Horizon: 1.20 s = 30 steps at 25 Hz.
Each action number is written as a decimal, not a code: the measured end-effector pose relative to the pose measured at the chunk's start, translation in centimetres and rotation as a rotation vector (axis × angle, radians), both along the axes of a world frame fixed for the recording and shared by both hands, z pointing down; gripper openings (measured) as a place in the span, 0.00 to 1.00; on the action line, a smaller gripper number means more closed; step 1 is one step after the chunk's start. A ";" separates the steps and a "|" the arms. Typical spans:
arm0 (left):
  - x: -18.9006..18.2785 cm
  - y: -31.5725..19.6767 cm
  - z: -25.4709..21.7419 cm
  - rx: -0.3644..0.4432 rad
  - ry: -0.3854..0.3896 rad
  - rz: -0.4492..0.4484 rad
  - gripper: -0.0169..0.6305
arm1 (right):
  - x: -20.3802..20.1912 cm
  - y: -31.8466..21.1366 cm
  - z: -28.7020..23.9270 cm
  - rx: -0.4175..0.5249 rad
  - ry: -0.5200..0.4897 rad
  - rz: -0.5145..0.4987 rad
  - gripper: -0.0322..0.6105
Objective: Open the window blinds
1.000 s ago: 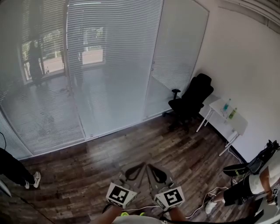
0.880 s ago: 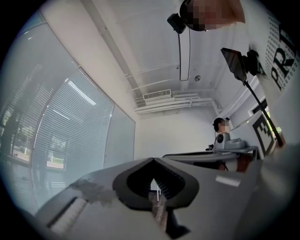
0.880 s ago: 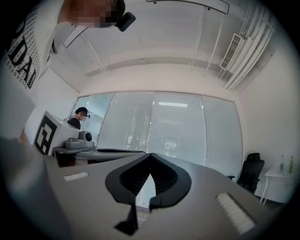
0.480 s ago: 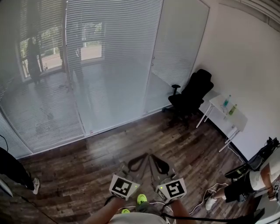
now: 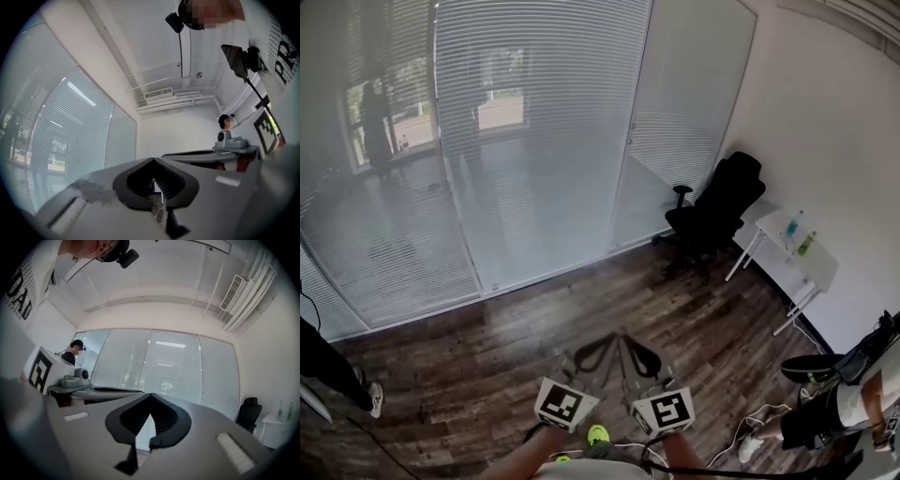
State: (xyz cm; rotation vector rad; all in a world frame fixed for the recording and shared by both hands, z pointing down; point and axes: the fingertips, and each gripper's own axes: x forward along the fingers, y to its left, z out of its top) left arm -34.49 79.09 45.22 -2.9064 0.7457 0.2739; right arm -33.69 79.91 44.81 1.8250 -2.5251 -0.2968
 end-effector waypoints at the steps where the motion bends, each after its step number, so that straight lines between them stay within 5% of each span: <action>1: 0.8 -0.7 0.3 0.001 -0.022 0.001 0.01 | 0.8 -0.7 -0.1 -0.003 -0.004 -0.002 0.06; 14: 10.8 -8.9 -2.7 0.005 0.036 -0.039 0.01 | 10.9 -9.0 -1.9 0.011 -0.012 -0.040 0.06; 18: 13.4 -10.1 -1.6 0.010 -0.003 -0.047 0.01 | 13.4 -10.2 -1.3 0.006 -0.012 -0.048 0.06; 30: 15.1 -15.1 -1.6 -0.012 0.022 -0.057 0.01 | 15.2 -15.1 -0.9 -0.010 -0.023 -0.045 0.06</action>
